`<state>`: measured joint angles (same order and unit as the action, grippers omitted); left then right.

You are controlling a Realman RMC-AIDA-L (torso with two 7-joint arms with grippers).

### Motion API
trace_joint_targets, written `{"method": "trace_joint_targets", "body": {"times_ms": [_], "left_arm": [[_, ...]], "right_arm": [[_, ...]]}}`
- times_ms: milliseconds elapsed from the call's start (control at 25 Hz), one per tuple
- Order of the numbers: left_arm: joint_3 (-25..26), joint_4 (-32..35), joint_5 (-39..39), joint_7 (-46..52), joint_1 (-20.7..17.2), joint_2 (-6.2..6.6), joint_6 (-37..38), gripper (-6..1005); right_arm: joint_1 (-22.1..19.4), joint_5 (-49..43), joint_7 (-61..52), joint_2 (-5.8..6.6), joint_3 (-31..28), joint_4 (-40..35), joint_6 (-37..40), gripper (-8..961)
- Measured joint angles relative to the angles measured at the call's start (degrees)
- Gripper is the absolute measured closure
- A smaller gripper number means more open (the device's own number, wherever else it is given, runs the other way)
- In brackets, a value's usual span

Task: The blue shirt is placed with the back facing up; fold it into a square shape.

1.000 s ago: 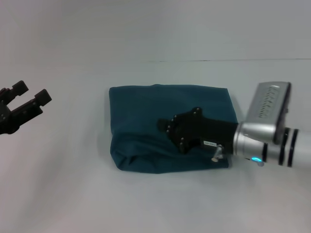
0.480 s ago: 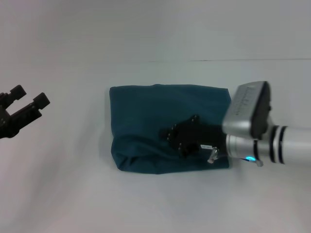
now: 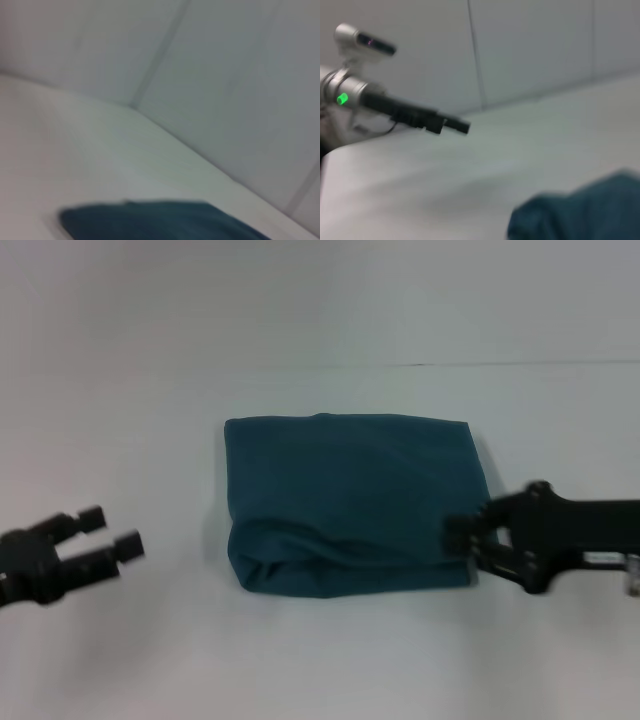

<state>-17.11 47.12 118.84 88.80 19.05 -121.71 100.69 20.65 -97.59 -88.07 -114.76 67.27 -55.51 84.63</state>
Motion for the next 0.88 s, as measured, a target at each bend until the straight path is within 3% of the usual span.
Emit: {"method": "trace_joint_targets", "body": {"times_ms": [80, 280, 600, 880], "left_arm": [[-0.10, 0.04, 4.21, 0.68, 1.33, 0.76, 3.88, 65], [-1.77, 0.08, 13.05, 3.58, 4.62, 1.86, 9.46, 65], [-3.83, 0.08, 14.55, 6.31, 5.77, 1.98, 8.61, 65], [-6.56, 0.32, 16.12, 7.03, 5.74, 1.54, 7.34, 64]], "right_arm": [[0.46, -6.48, -4.99, 0.39, -5.65, -1.72, 7.34, 892], [1.67, -16.77, -6.86, -0.17, -15.84, -2.35, 17.20, 685], [0.60, -20.50, -4.27, -1.71, -19.16, -2.52, 17.19, 437], [0.48, -20.69, -1.73, -2.71, -19.75, -2.59, 17.12, 137]]}}
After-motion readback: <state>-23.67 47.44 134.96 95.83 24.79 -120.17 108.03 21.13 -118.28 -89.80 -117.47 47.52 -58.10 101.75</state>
